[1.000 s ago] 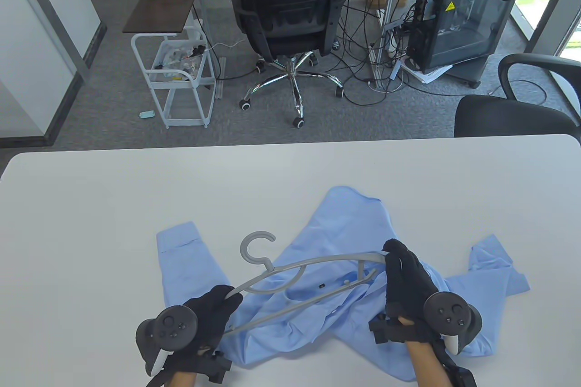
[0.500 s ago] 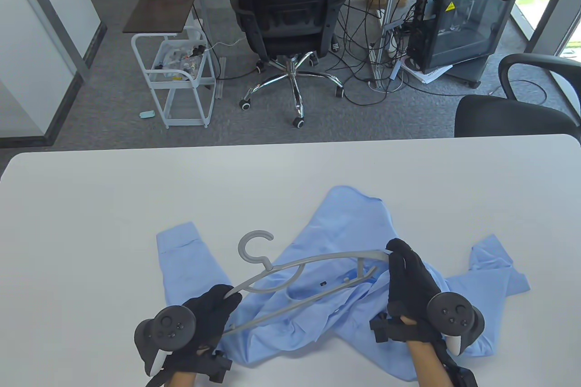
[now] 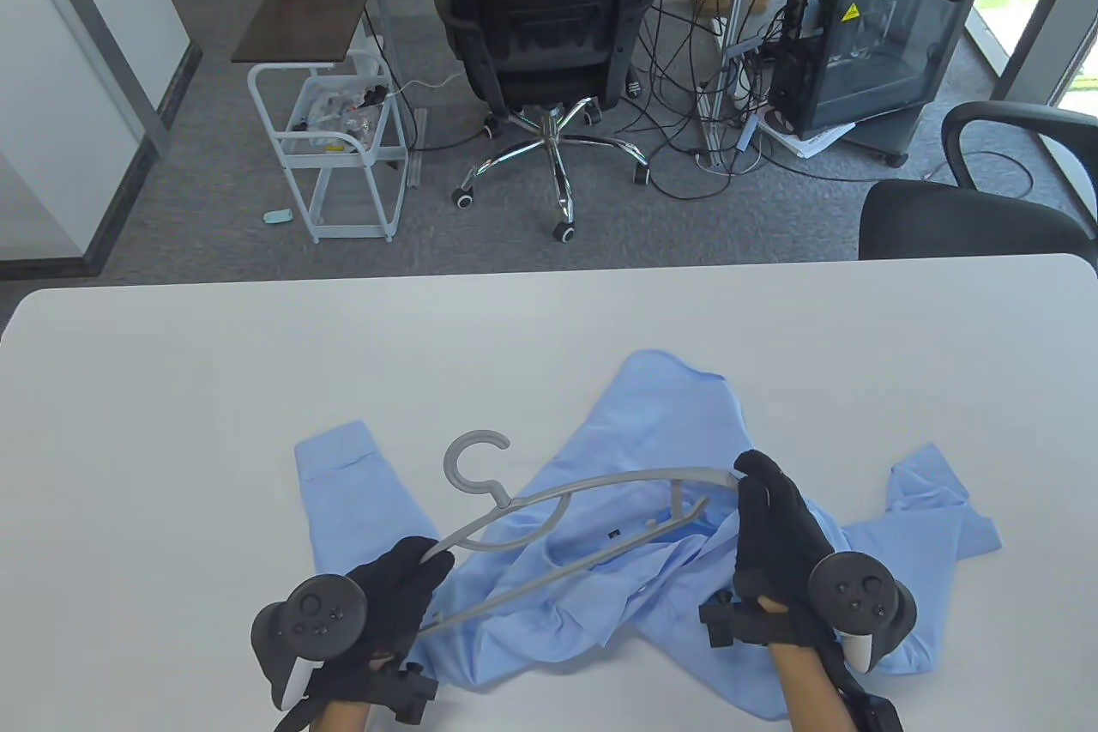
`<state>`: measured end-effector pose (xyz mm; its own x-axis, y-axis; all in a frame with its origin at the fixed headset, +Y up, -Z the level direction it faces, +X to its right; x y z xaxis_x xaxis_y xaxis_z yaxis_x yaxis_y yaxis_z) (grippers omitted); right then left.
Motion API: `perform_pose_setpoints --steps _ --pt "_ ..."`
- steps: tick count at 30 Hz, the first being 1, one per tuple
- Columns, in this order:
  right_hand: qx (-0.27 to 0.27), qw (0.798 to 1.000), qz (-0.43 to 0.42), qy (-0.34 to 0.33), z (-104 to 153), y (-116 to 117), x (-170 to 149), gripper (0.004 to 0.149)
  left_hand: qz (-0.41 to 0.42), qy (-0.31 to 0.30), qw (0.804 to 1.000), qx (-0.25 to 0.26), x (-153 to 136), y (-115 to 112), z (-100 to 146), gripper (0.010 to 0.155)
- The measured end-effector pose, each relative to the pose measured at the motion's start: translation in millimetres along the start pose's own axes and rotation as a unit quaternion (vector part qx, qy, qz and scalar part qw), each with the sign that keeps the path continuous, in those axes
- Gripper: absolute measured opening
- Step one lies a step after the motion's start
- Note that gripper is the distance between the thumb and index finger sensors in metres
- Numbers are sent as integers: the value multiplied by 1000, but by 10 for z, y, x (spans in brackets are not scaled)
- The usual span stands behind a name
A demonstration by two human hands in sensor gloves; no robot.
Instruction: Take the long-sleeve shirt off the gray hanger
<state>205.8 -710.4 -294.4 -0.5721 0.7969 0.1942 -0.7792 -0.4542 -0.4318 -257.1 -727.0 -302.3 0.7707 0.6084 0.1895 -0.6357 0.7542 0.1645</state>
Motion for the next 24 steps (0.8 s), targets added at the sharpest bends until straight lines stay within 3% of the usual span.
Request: perform_pose_setpoints --steps 13,24 --pt "37 998 56 -5 -2 132 20 50 36 14 999 13 -47 37 -4 52" --pt "156 983 97 -22 -2 435 53 51 38 15 999 20 -54 46 -5 52"
Point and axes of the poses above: the tracker on the back of each hand, its own x axis roughly to the thumb side, its own z axis roughly from the fingertips to the wrist, y = z × x, the point moved 5 cm from there along -z, roughly from the wrist to the fingertips, and after that the axes turned 3 degrees about x, right-handed, at the moved point
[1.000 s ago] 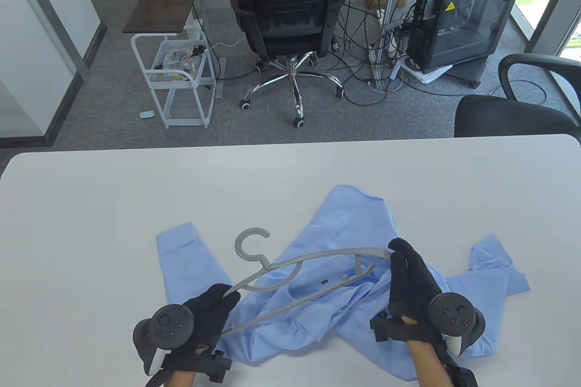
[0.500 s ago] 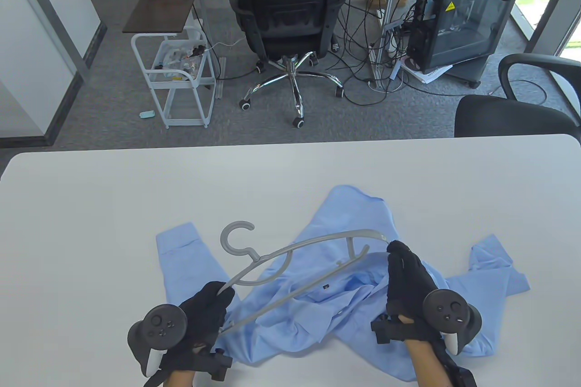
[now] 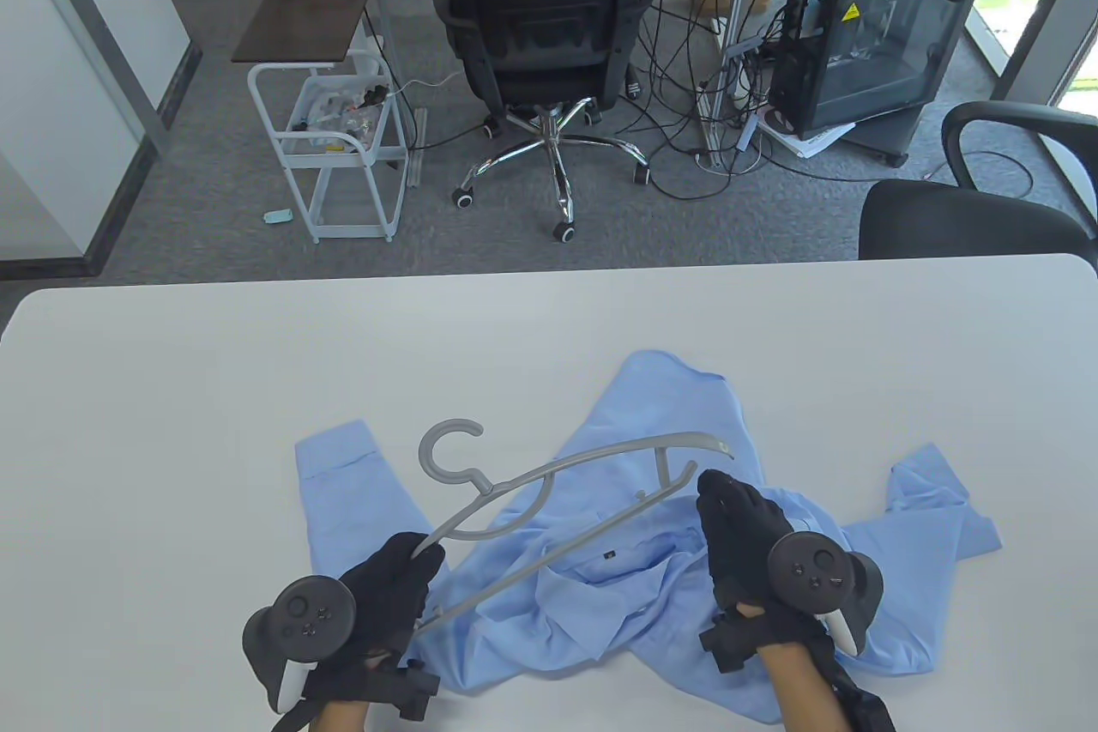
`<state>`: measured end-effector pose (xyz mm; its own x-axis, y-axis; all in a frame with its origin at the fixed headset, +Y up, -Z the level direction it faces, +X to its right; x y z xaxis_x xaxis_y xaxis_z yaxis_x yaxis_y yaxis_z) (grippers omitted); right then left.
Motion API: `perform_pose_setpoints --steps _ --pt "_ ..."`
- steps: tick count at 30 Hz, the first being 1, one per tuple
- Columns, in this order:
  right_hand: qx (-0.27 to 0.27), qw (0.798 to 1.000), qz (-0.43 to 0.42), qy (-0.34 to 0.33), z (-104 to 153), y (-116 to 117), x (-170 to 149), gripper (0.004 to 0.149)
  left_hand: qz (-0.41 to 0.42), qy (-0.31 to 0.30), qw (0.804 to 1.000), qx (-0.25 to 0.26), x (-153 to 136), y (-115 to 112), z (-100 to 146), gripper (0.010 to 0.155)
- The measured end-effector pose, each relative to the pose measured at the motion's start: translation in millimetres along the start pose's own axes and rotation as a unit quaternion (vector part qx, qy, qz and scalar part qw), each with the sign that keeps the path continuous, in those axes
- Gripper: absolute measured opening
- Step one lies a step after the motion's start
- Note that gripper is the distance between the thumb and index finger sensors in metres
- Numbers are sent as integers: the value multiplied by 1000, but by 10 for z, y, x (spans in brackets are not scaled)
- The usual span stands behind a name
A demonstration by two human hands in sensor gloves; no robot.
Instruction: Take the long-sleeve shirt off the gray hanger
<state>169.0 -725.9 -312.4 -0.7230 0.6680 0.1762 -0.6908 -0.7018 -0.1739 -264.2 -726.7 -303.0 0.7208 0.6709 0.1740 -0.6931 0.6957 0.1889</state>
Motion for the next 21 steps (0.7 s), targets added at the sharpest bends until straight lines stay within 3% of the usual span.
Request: perform_pose_setpoints --steps 15,21 --pt "39 999 8 7 -15 104 0 56 32 15 999 4 -44 26 3 52" --pt "82 996 26 19 -25 183 -10 61 33 16 999 3 -38 27 6 52"
Point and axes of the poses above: the tracker on the back of each hand, its own x axis roughly to the thumb side, its own z axis roughly from the fingertips to the wrist, y = z × x, the point moved 5 cm from there along -z, roughly from the wrist to the fingertips, and after that the axes turned 3 degrees about x, right-handed, at the moved point
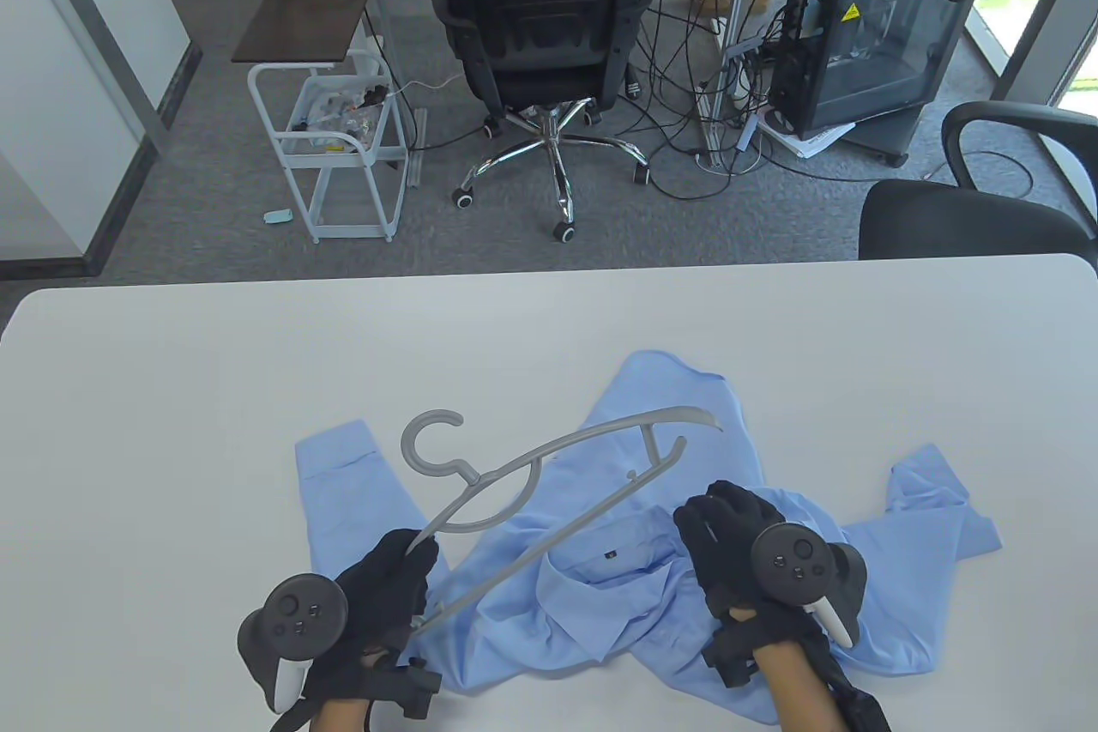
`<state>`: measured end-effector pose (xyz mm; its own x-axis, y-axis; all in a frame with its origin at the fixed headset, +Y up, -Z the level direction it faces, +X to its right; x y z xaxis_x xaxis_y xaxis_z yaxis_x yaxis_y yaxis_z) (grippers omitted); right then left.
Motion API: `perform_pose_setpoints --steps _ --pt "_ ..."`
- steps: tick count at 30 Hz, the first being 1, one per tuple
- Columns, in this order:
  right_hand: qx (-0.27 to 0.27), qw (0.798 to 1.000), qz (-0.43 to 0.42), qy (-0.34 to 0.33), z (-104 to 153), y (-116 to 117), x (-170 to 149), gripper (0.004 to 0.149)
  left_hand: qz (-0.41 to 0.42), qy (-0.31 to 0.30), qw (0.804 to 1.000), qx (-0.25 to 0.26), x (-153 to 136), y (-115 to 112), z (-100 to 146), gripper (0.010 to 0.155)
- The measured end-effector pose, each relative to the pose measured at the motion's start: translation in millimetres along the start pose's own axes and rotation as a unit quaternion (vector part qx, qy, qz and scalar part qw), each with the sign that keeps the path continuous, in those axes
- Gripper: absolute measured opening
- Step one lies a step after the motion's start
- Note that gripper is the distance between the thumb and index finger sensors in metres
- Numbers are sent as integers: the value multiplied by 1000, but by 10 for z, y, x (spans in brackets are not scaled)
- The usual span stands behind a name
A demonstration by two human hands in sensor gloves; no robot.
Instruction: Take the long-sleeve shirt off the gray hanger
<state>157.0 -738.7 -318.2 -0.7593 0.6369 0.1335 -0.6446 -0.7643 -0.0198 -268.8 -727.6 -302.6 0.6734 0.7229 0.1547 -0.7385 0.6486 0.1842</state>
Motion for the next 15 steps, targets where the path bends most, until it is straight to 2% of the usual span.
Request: perform_pose_setpoints --steps 6,10,15 --pt "-17 1000 7 -4 51 -28 69 80 44 14 999 -14 -42 -14 -9 51" --pt "-17 1000 8 -4 46 -11 62 82 93 31 995 -20 -106 -12 -17 51" --pt "-17 1000 6 0 40 -6 40 82 92 34 995 -11 -118 16 -15 51"
Point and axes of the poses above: the tracker on the back of each hand, its own x axis roughly to the thumb side, its own z axis roughly from the fingertips to the wrist, y = z × x, the point moved 5 cm from there along -z, roughly from the wrist to the fingertips, and after that the axes turned 3 degrees about x, right-handed, at the moved point
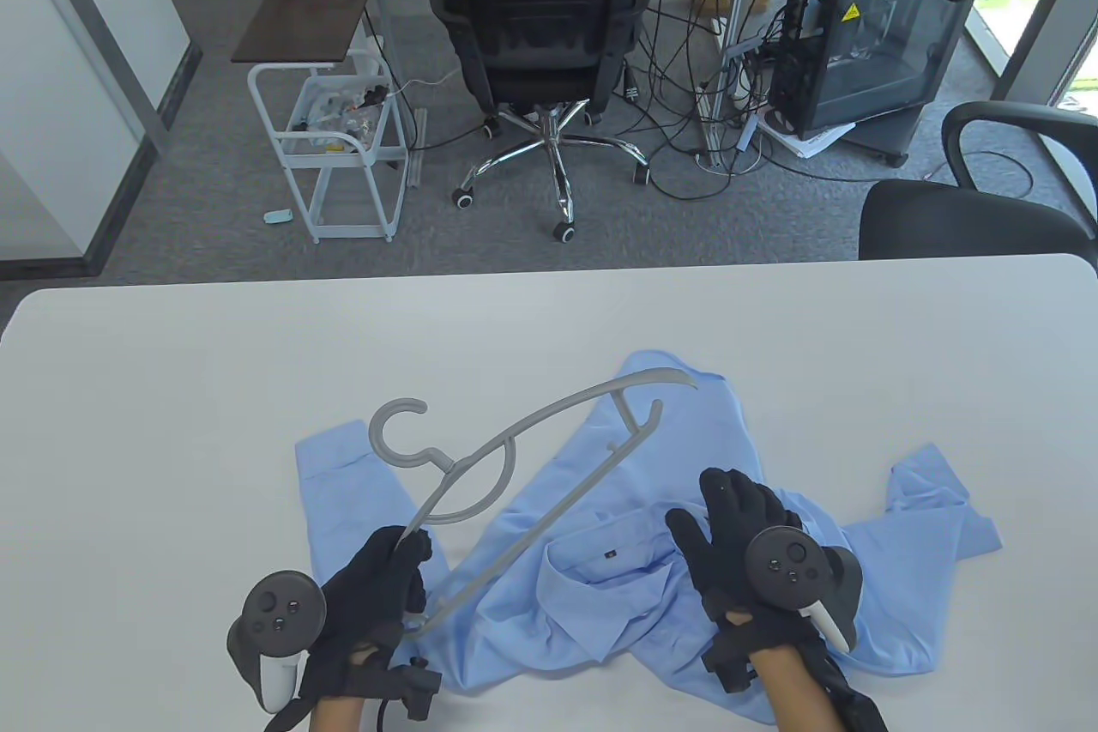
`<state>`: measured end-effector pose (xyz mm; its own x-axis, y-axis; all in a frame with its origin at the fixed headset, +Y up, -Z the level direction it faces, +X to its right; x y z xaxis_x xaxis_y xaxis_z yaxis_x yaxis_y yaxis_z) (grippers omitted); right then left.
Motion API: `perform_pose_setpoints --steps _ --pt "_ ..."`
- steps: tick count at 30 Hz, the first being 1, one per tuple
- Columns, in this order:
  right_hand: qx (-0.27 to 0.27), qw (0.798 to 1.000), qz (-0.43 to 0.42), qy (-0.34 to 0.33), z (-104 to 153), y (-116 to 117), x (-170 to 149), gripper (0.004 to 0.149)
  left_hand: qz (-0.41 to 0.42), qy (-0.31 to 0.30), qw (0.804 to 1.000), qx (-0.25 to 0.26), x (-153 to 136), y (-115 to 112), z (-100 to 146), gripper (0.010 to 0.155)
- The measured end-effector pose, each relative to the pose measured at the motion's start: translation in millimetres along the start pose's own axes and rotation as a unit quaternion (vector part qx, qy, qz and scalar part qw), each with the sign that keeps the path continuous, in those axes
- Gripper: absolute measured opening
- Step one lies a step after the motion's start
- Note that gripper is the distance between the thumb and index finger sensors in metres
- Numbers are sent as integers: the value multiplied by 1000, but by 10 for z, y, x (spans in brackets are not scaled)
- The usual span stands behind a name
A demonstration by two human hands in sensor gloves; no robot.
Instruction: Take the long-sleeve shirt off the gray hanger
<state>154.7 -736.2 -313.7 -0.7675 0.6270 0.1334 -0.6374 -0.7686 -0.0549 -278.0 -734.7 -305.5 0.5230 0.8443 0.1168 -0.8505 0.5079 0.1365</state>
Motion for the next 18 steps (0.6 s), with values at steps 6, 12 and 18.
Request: perform_pose_setpoints --steps 6,12,18 --pt "-9 1000 2 3 0 -7 -10 81 17 8 1000 -2 -29 1 -8 51" --pt "-9 1000 -1 4 1 -4 -17 80 45 16 999 1 -67 22 -11 51" --pt "-14 1000 -7 5 9 -13 -17 79 54 35 998 15 -149 63 -26 50"
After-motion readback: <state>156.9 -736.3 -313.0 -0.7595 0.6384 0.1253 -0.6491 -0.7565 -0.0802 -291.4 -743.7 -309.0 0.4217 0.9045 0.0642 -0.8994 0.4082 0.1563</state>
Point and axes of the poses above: the tracker on the back of each hand, its own x axis roughly to the thumb side, its own z axis roughly from the fingertips to the wrist, y = z × x, the point moved 5 cm from there along -z, roughly from the wrist to the fingertips, and after that the axes turned 3 degrees about x, right-handed, at the moved point
